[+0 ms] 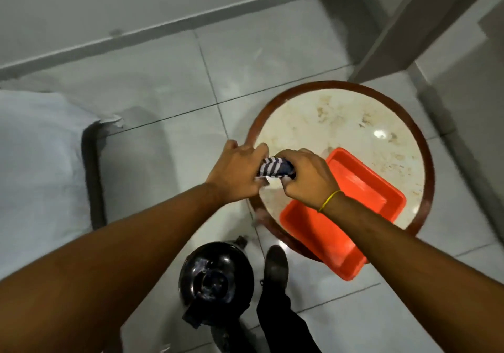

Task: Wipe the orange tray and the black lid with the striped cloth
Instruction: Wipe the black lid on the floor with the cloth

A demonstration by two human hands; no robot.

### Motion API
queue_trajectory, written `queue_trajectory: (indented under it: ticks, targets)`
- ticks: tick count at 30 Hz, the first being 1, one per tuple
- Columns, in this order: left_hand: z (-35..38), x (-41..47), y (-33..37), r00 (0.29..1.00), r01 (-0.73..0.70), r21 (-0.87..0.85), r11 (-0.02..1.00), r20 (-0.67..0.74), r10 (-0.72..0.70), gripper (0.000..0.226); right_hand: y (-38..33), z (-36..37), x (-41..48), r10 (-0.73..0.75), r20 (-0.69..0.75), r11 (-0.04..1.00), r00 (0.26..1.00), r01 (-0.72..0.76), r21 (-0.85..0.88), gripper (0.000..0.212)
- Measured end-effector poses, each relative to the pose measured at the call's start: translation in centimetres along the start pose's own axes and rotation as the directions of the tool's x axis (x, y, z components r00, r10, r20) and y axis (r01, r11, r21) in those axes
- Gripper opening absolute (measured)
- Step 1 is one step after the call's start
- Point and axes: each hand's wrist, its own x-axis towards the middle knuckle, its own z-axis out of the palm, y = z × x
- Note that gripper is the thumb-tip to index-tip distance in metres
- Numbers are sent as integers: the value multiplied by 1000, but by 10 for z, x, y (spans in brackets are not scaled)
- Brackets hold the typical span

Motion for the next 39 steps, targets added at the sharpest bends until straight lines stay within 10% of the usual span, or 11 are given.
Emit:
queue_trajectory:
  ticks: [12,20,25,27,30,32,35,39]
  targets:
    - [119,-243,-130,890,453,122,883,-112,-441,17,-86,273,2,-453,199,862,869,484,-153,45]
    - [327,-371,-65,787,563,-47,825,337,-518,64,22,446,-120,-265,696,802,667,553,-225,81]
    - [364,-406,-42,793,605,-248,757,103,-600,68,46,461,-141,-319,637,782,701,575,-241,91]
    - [373,-416,-42,664,709,-326,626,6,-748,64,44,465,-137,-369,571,774,733,583,-248,90]
    - [390,-429,-45,62,869,-494,14,80,-995,61,36,479,-128,-431,526,721,734,630,-288,90]
    - [402,-434,-49,-257,671,-615,-414,331,-908,65,27,497,-120,-466,550,674,693,681,-286,85]
    - [424,-431,-53,-321,487,-539,-688,622,-714,72,12,522,-110,-481,572,645,665,710,-283,79]
    - [445,-433,-56,-260,670,-557,-490,442,-858,58,7,553,-124,-605,573,534,553,815,-223,77]
